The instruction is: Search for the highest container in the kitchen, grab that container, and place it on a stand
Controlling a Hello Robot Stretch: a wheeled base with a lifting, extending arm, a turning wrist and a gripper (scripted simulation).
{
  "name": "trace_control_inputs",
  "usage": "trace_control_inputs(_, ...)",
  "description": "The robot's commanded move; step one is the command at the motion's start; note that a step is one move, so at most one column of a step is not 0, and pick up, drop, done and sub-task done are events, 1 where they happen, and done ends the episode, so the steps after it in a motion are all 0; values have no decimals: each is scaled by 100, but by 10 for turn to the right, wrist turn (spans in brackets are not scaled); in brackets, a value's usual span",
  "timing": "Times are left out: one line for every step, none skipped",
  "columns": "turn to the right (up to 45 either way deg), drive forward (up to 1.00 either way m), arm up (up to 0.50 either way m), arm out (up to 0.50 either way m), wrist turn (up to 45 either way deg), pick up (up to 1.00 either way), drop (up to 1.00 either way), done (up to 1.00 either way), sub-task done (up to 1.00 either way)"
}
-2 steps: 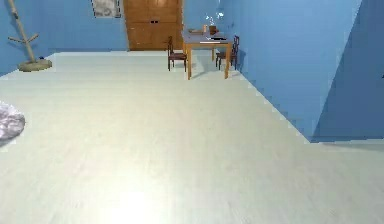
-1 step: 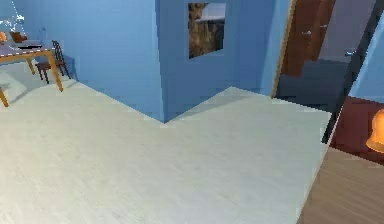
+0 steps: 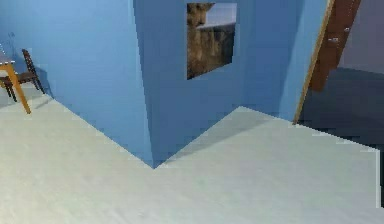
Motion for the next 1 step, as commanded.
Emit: trace_control_inputs(330,0,0,0,0,0,0,0,0)
